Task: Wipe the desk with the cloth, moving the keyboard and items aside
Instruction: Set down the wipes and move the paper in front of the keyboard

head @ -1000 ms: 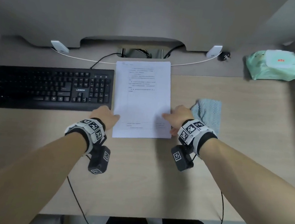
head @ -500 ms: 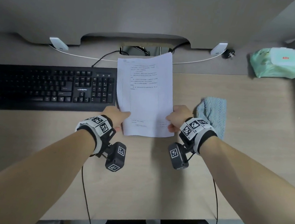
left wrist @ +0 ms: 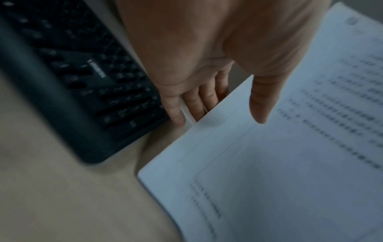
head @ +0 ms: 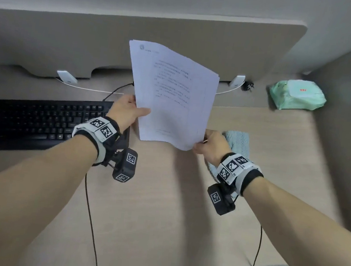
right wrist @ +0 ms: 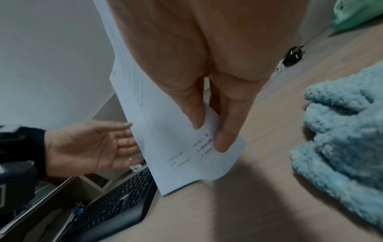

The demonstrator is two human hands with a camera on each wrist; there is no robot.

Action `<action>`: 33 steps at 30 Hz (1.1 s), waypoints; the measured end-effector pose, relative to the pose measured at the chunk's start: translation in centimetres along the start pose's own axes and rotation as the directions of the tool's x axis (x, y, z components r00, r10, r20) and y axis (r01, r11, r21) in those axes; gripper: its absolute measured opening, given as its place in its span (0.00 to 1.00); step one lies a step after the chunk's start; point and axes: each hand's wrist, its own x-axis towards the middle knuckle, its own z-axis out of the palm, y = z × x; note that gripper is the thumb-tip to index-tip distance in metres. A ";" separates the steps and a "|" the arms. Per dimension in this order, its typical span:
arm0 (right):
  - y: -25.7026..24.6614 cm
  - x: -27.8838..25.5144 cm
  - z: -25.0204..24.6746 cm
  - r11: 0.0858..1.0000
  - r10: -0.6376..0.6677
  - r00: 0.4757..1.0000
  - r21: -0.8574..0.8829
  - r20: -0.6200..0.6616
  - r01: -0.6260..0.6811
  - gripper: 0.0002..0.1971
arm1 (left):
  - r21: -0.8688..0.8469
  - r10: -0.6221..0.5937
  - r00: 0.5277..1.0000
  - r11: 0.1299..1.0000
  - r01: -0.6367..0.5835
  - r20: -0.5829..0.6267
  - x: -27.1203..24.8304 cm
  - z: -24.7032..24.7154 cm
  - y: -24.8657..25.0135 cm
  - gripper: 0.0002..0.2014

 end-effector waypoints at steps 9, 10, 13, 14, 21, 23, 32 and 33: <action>-2.2 0.3 -2.5 0.998 0.019 1.000 0.066 0.016 -0.020 0.11 | 0.063 0.244 0.970 0.968 -0.242 -0.017 -1.5 -0.8 3.3 0.14; -2.4 0.5 -2.8 0.996 0.017 1.000 0.090 0.003 -0.018 0.10 | 0.072 0.256 0.967 0.965 -0.254 -0.020 -1.6 -0.9 3.2 0.15; -3.4 0.8 -3.7 0.988 0.010 0.999 0.157 -0.030 -0.005 0.10 | 0.061 0.276 0.960 0.960 -0.273 -0.048 -2.5 -0.5 2.9 0.16; -3.6 0.9 -3.9 0.984 0.002 0.999 0.180 -0.050 0.007 0.11 | 0.054 0.276 0.959 0.960 -0.273 -0.058 -2.7 -0.4 2.9 0.16; -5.2 1.7 -4.6 0.967 -0.050 0.984 0.236 -0.171 0.090 0.09 | -0.108 0.269 0.955 0.953 -0.282 -0.123 -3.3 -0.5 3.7 0.18; -5.0 1.8 -4.4 0.971 -0.035 0.987 0.229 -0.159 0.071 0.10 | -0.104 0.244 0.961 0.961 -0.257 -0.128 -3.3 -0.5 3.5 0.22; -4.9 2.0 -4.0 0.972 -0.053 0.984 0.219 -0.172 0.090 0.09 | 0.117 0.249 0.962 0.965 -0.236 -0.115 -2.9 -0.2 3.0 0.17; -4.8 2.1 -4.1 0.972 -0.055 0.982 0.216 -0.180 0.094 0.09 | 0.112 0.241 0.962 0.967 -0.227 -0.129 -2.8 -0.2 3.0 0.17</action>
